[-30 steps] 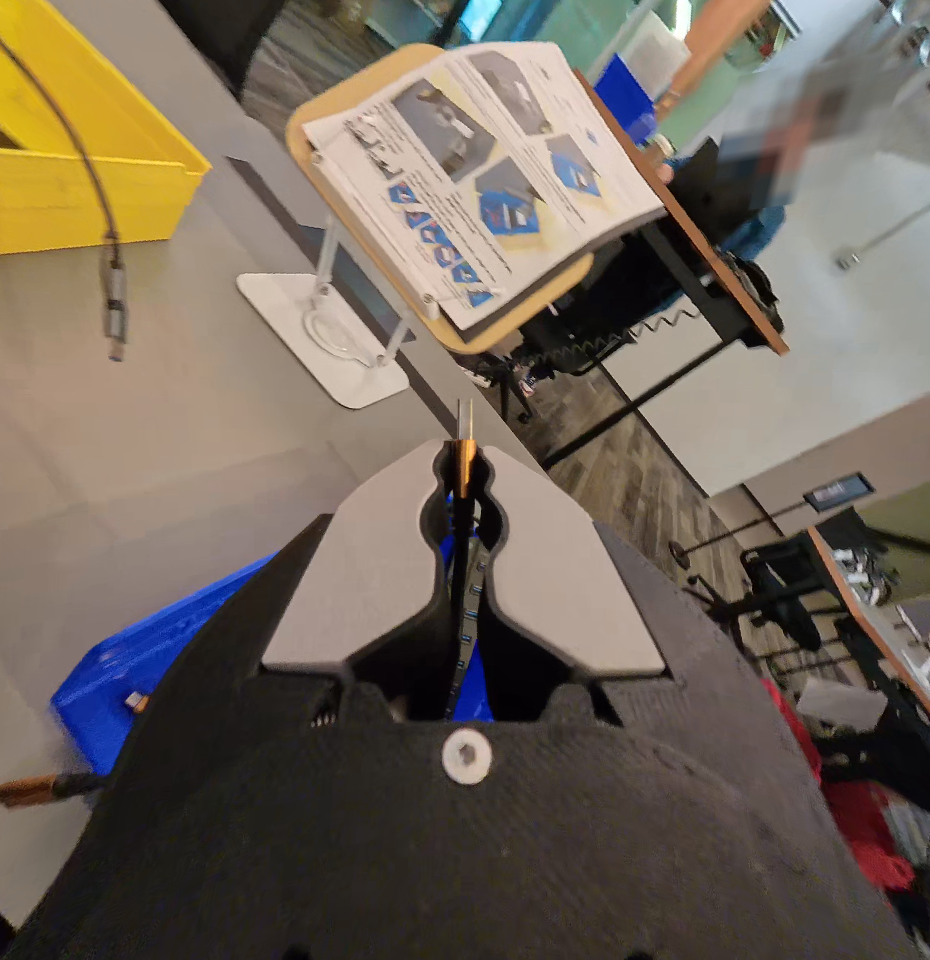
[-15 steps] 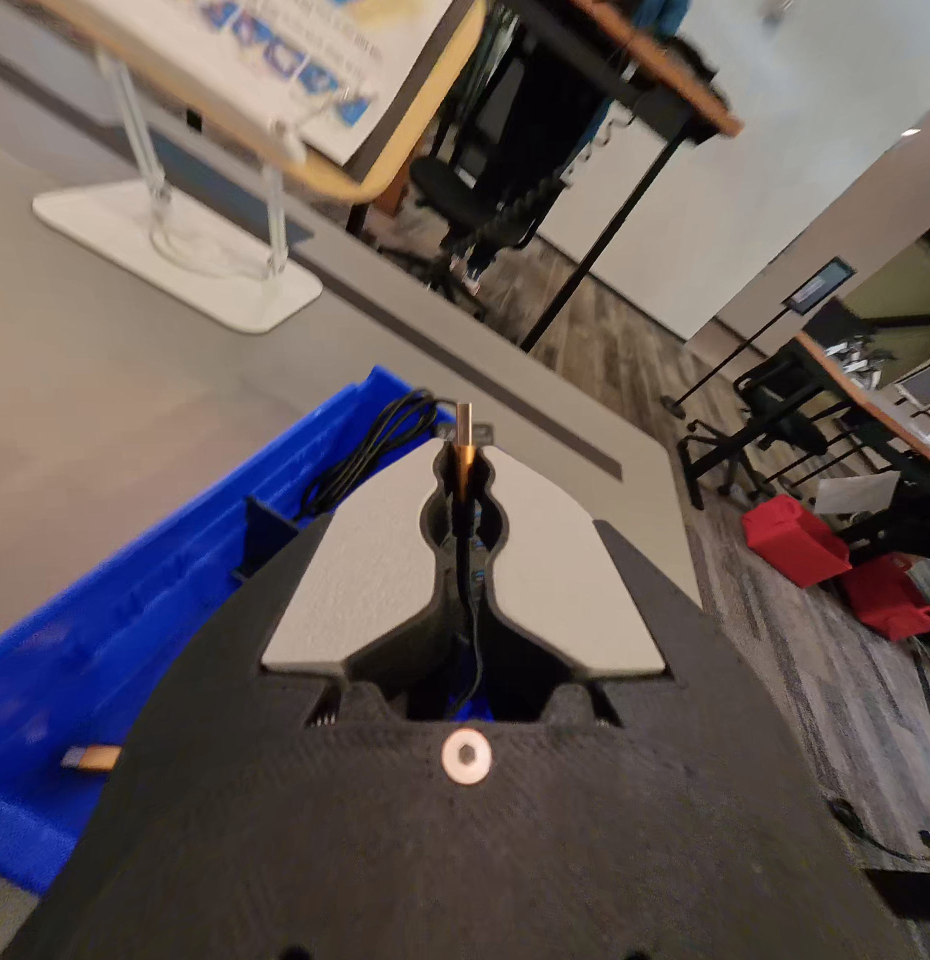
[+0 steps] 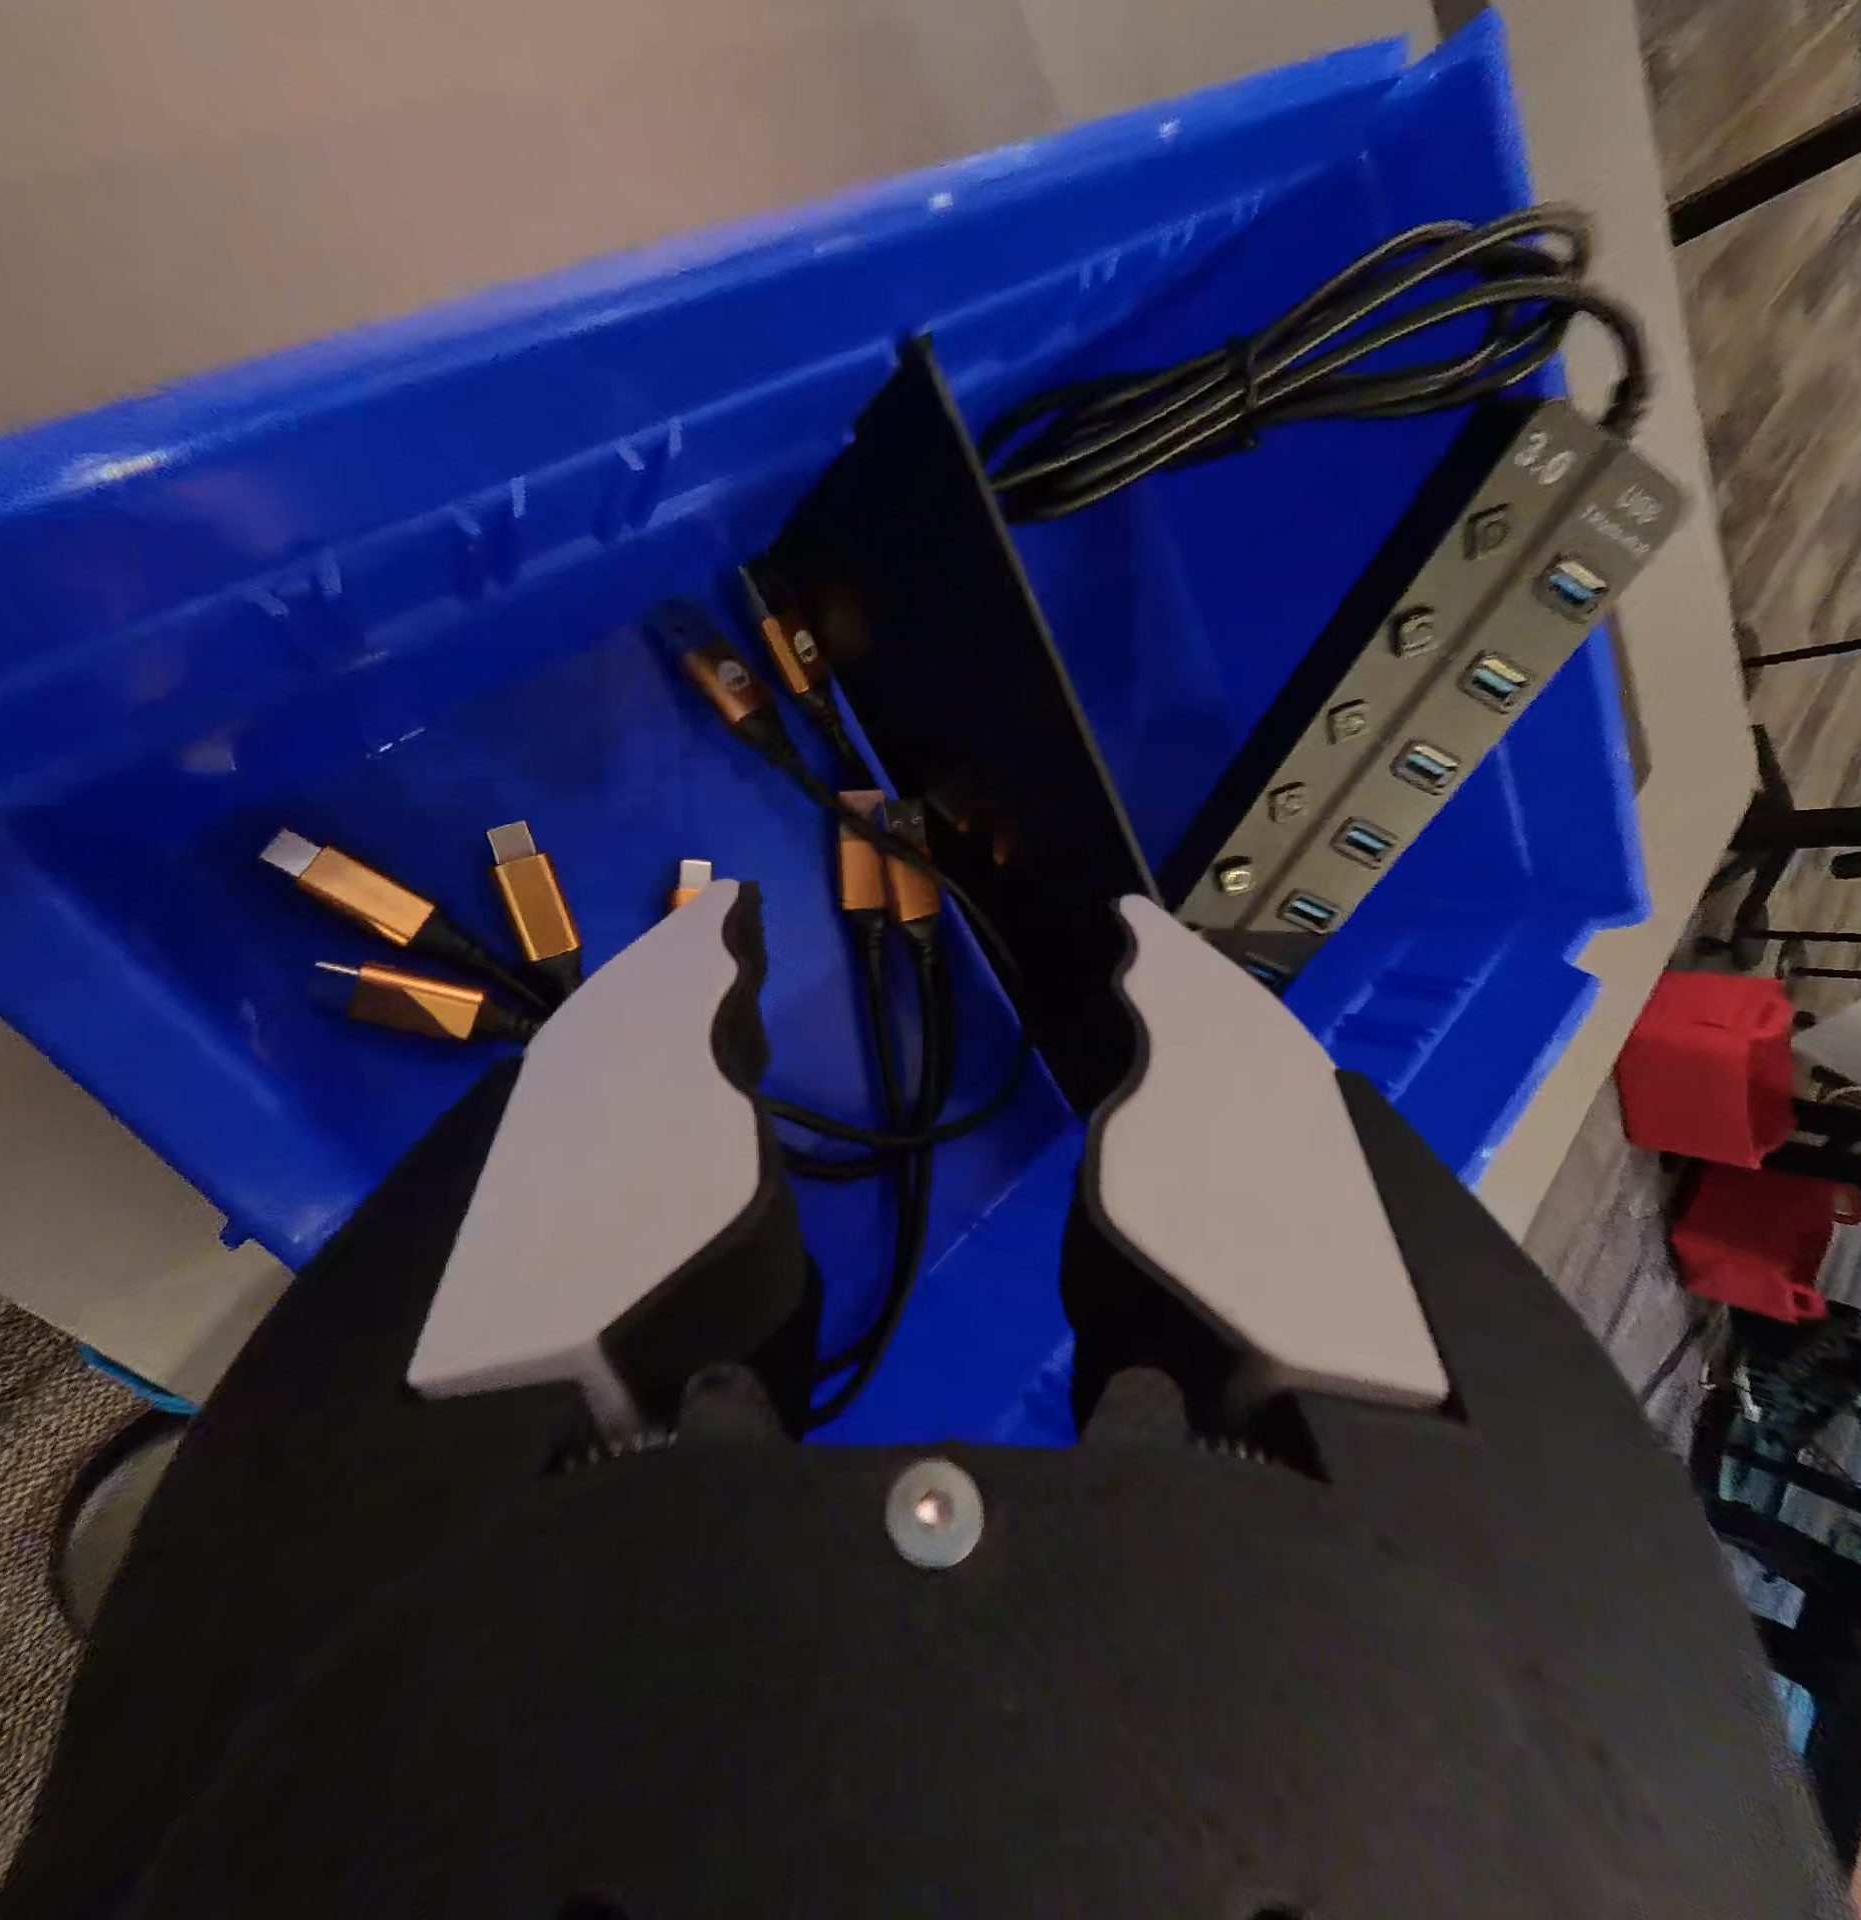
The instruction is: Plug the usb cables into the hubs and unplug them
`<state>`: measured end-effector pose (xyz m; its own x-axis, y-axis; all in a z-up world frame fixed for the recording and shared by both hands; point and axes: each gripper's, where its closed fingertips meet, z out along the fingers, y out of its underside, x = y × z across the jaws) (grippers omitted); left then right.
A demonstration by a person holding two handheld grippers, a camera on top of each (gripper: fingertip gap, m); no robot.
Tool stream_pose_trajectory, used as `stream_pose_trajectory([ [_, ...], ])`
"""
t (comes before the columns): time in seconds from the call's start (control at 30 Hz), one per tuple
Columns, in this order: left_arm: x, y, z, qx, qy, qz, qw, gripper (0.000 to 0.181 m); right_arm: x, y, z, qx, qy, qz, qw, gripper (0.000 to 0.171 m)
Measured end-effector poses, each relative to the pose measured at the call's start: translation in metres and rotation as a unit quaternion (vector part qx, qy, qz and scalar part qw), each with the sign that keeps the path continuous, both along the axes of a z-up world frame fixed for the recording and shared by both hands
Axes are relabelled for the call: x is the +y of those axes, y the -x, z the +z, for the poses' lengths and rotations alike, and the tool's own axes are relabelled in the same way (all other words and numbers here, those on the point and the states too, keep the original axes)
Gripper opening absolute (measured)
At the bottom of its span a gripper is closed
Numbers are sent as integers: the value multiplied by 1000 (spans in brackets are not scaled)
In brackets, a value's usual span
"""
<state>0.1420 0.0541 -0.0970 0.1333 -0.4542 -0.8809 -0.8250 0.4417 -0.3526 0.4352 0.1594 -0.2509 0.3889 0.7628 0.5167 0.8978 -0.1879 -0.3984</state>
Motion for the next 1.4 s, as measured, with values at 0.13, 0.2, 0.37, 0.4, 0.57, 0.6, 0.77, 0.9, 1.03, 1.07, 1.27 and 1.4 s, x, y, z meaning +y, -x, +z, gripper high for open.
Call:
stream_pose_trajectory([
  [0.13, 2, 1, -1, 0, 1, 4, 1000, 11, -2, 2, 33, 3, -33, 7, 999, 68],
  [0.2, 3, 1, -1, -3, 2, 7, 1000, 11, -4, 10, 59, 15, -64, 15, 998, 68],
  [0.37, 4, -1, 3, -15, 2, 17, 1000, 10, -33, 69, 129, 77, -125, 99, 984, 65],
  [0.4, 4, -2, 3, -18, 3, 19, 1000, 10, -43, 86, 142, 93, -134, 126, 979, 65],
  [0.57, 9, 1, 1, -22, 16, 41, 999, 11, -101, 169, 182, 120, -156, 271, 942, 66],
  [0.6, 10, 2, 1, -21, 17, 45, 999, 11, -113, 183, 186, 119, -158, 300, 933, 65],
  [0.77, 12, 5, -5, -16, 32, 54, 998, 11, -153, 237, 191, 100, -163, 391, 900, 62],
  [0.9, 11, 6, -10, -4, 42, 58, 997, 11, -164, 260, 182, 96, -166, 413, 891, 53],
  [1.03, 13, 8, -18, 15, 45, 64, 997, 11, -166, 267, 168, 86, -180, 420, 885, 41],
  [1.07, 14, 9, -20, 21, 45, 66, 997, 11, -165, 268, 166, 88, -181, 417, 886, 39],
  [1.27, 17, 12, -29, 43, 48, 74, 995, 11, -152, 268, 162, 99, -208, 401, 887, 35],
  [1.4, 16, 9, -31, 45, 52, 71, 995, 11, -149, 269, 160, 98, -217, 397, 886, 34],
])
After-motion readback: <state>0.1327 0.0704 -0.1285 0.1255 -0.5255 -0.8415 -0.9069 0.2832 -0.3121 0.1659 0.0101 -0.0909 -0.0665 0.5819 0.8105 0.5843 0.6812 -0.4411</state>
